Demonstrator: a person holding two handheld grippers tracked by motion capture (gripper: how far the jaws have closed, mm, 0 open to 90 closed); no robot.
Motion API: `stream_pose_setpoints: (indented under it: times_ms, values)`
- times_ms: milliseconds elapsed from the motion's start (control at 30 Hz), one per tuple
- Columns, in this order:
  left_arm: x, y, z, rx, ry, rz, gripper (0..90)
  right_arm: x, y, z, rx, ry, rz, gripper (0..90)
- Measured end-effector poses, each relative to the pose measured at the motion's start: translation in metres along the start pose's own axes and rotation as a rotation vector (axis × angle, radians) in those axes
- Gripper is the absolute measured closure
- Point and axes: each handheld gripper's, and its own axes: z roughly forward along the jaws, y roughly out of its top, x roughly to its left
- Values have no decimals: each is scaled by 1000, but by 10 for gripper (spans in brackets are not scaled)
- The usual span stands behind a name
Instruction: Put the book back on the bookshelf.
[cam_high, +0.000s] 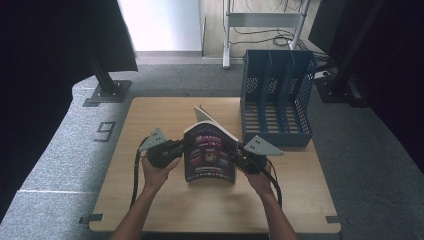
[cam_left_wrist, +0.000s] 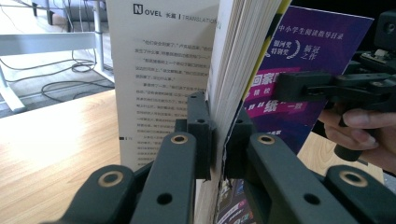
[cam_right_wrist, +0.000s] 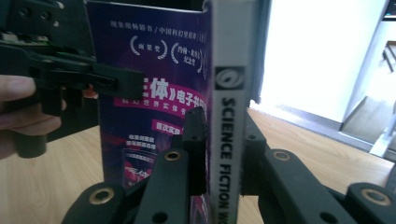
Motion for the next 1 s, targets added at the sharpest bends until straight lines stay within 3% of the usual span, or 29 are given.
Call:
stream_pose_setpoints:
  times_ms: [300, 733, 1000]
  values:
    - [2, 0, 0, 2, -4, -7, 821, 1, -1, 0, 10, -12, -15, 814]
    - [4, 4, 2, -9, 73, -5, 556, 9, -3, -11, -2, 18, -62, 816]
    - [4, 13, 11, 19, 110, 29, 385, 10, -4, -17, -4, 27, -79, 815]
